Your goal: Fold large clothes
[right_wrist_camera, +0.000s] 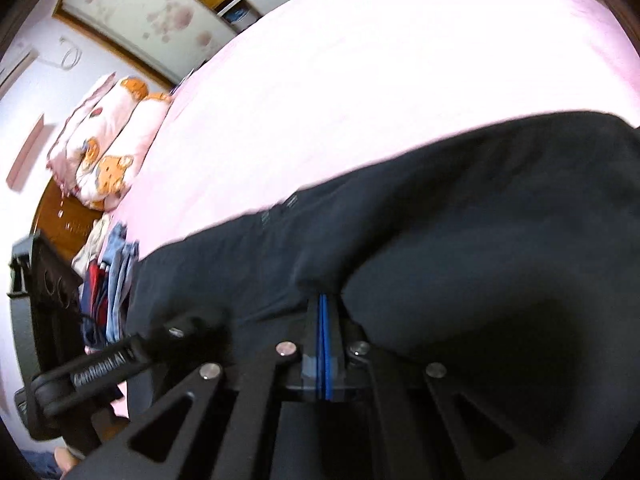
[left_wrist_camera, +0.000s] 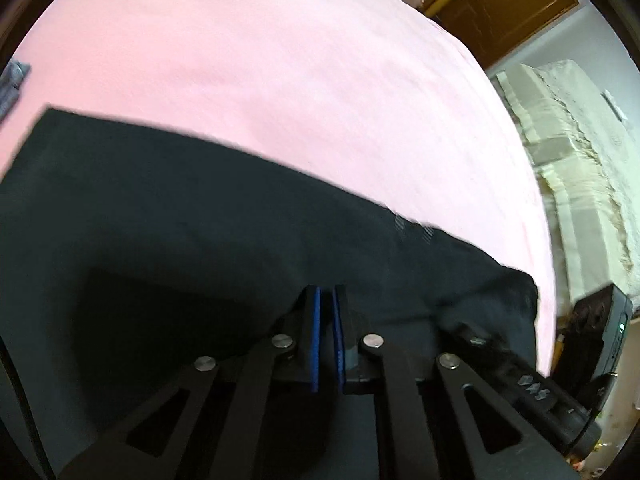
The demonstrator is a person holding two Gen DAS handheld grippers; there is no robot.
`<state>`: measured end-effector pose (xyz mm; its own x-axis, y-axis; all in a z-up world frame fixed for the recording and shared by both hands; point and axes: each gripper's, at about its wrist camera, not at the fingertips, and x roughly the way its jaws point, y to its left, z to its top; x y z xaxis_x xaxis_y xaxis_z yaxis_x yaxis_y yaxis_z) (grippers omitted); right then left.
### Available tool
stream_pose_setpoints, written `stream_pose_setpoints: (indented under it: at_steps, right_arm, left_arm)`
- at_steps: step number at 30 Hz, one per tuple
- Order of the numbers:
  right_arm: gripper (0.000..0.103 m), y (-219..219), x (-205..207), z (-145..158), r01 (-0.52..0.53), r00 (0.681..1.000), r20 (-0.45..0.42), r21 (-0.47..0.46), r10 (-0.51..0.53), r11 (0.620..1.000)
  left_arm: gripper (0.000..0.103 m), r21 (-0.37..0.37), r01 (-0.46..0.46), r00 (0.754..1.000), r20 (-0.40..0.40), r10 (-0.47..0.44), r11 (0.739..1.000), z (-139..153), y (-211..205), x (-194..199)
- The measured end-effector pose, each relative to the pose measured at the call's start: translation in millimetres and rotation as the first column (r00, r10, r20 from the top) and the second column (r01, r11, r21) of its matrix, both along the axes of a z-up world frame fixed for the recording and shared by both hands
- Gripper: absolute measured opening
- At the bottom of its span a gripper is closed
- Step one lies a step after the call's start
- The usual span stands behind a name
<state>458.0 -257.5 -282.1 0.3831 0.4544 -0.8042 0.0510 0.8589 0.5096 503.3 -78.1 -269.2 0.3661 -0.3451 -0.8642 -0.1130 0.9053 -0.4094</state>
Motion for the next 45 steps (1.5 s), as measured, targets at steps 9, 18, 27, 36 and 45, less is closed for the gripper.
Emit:
stream_pose_setpoints:
  at_steps: [9, 18, 27, 36, 45]
  right_arm:
    - [0.0, -106, -29, 0, 0.235, 0.972, 0.028, -0.139, -0.234, 0.962]
    - [0.0, -145, -61, 45, 0.353, 0.934, 0.059, -0.3, -0.352, 0.886]
    - [0.0, 3, -123, 50, 0.066, 0.998, 0.018, -0.009, -0.065, 0.998]
    - [0.0, 52, -166, 12, -0.009, 0.995, -0.101, 0.061, 0.015, 0.998]
    - [0.0, -75, -199, 16, 0.221, 0.965, -0.107, -0.161, -0.24, 0.962]
  left_arm:
    - [0.005, 0.369, -0.077, 0.997, 0.009, 0.079, 0.926, 3, 66, 4]
    - [0.006, 0.281, -0.199, 0.978, -0.006, 0.209, 0.939, 24, 108, -25]
    - [0.009, 0.154, -0.045, 0.997, -0.056, 0.054, 0.987, 45, 18, -93]
    - [0.009, 0.134, 0.072, 0.989, -0.141, -0.053, 0.988, 13, -22, -140]
    - [0.008, 0.259, -0.06, 0.985, -0.138, 0.098, 0.964, 8, 56, -166]
